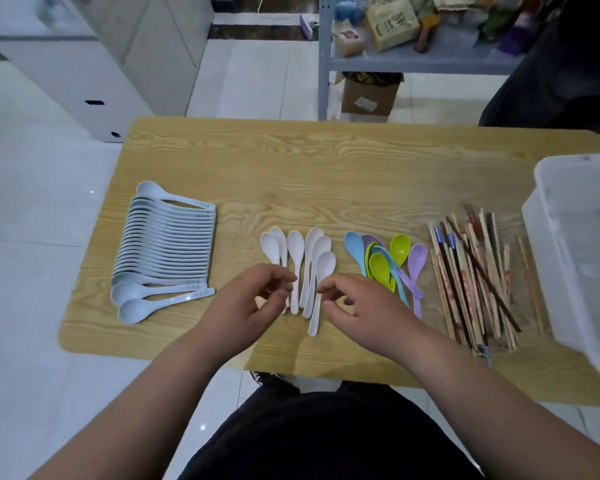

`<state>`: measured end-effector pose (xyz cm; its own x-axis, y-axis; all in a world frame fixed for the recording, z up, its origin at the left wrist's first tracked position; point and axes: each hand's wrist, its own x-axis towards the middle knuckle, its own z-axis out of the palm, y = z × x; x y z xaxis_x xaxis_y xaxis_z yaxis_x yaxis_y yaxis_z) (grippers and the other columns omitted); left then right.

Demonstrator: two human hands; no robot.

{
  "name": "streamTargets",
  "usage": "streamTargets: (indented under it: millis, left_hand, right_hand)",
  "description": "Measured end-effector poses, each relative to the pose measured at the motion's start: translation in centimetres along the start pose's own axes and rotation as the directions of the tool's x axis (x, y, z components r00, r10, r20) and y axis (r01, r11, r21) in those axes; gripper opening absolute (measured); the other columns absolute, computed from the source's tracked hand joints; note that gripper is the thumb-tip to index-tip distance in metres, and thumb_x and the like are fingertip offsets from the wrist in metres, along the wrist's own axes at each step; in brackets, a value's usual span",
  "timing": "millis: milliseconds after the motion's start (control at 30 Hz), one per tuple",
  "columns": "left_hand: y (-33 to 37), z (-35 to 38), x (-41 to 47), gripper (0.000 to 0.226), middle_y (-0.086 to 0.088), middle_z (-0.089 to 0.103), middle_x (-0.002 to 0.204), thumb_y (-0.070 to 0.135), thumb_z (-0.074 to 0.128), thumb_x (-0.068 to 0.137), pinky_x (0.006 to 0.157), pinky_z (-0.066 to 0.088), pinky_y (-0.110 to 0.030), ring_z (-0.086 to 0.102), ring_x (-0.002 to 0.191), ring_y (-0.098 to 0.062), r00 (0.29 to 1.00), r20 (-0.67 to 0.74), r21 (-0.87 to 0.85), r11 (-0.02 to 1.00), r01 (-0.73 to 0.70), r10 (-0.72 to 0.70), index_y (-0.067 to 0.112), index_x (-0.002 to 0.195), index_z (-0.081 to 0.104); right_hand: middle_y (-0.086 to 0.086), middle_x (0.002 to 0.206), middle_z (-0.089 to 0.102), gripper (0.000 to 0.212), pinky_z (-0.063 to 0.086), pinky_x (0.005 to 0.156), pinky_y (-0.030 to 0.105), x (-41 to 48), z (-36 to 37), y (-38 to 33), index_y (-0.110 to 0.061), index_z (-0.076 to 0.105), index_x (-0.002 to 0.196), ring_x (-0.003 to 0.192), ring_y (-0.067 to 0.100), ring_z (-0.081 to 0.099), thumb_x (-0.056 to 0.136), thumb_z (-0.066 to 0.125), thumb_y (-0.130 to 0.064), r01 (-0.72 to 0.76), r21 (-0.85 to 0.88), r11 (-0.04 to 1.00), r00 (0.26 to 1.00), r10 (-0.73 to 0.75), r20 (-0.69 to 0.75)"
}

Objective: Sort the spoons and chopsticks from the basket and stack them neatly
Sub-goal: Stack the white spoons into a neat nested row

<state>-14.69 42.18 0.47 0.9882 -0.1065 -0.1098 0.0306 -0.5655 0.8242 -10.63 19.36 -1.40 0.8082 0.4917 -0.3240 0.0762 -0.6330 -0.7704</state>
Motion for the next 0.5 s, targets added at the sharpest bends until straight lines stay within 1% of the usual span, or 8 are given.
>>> streamTargets:
  millis: [67,133,200,267,367,433,500]
  left_hand:
    - [0.1,0.4,0.4,0.032,0.015,0.069,0.097,0.006,0.062,0.093,0.081,0.049,-0.014,0.067,0.095,-0.011,0.995,-0.055,0.003,0.996,0.086,-0.085,0.035,0.106,0.064]
    - [-0.1,0.9,0.7,0.035,0.018,0.068,0.097,0.007,0.062,0.093,0.079,0.049,-0.014,0.067,0.093,-0.01,0.979,-0.128,0.003,0.987,0.162,-0.16,0.04,0.104,0.062]
    - [-0.7,1.4,1.0,0.034,0.017,0.068,0.097,0.009,0.061,0.093,0.079,0.05,-0.016,0.066,0.093,-0.007,0.96,-0.161,0.007,0.972,0.233,-0.229,0.04,0.105,0.062]
    - [-1.7,1.5,1.5,0.03,0.014,0.067,0.1,0.01,0.06,0.093,0.079,0.051,-0.018,0.063,0.094,-0.004,0.94,-0.166,0.02,0.952,0.306,-0.299,0.035,0.11,0.062]
    - [-3.9,1.2,2.6,0.03,0.013,0.064,0.105,0.014,0.059,0.093,0.081,0.052,-0.024,0.06,0.097,0.0,0.92,-0.159,0.059,0.927,0.371,-0.358,0.031,0.118,0.061]
    - [-5.9,0.7,3.8,0.035,0.014,0.061,0.109,0.018,0.06,0.092,0.082,0.054,-0.028,0.059,0.098,0.0,0.915,-0.132,0.097,0.913,0.395,-0.382,0.031,0.125,0.058]
    - [-7.9,0.3,5.8,0.043,0.012,0.058,0.116,0.021,0.062,0.091,0.084,0.054,-0.033,0.059,0.1,-0.003,0.922,-0.081,0.166,0.906,0.388,-0.38,0.03,0.133,0.053]
  right_hand:
    - [-0.023,0.103,0.063,0.02,0.053,0.086,0.029,1.3,-0.8,0.7,-0.036,0.063,0.113,0.102,-0.004,0.058,0.095,0.056,-0.034,0.036,-0.018,0.999,0.999,-0.036,0.029]
    - [-0.022,0.102,0.063,0.019,0.054,0.083,0.033,2.7,-1.0,1.4,-0.037,0.062,0.11,0.099,-0.001,0.06,0.093,0.054,-0.036,0.054,-0.025,0.998,0.998,-0.054,0.031]
    - [-0.019,0.1,0.064,0.02,0.055,0.081,0.035,4.2,-0.8,2.1,-0.035,0.062,0.111,0.094,0.002,0.06,0.093,0.054,-0.034,0.053,-0.028,0.998,0.998,-0.052,0.022]
    - [-0.014,0.101,0.064,0.02,0.054,0.08,0.036,5.4,-0.1,2.6,-0.03,0.064,0.112,0.092,0.007,0.061,0.095,0.054,-0.03,0.036,-0.049,0.998,0.999,-0.035,0.011]
    - [-0.006,0.104,0.062,0.023,0.051,0.075,0.034,6.9,1.4,2.7,-0.027,0.063,0.117,0.092,0.014,0.06,0.096,0.052,-0.027,-0.027,-0.096,0.995,0.999,0.03,0.026]
    - [-0.004,0.105,0.061,0.027,0.051,0.071,0.034,7.8,2.7,2.7,-0.027,0.06,0.121,0.09,0.017,0.06,0.097,0.051,-0.028,-0.077,-0.127,0.989,0.995,0.084,0.053]
    - [-0.001,0.113,0.058,0.031,0.049,0.069,0.034,8.7,4.0,2.7,-0.027,0.057,0.128,0.092,0.021,0.059,0.098,0.05,-0.03,-0.127,-0.185,0.974,0.987,0.142,0.071]
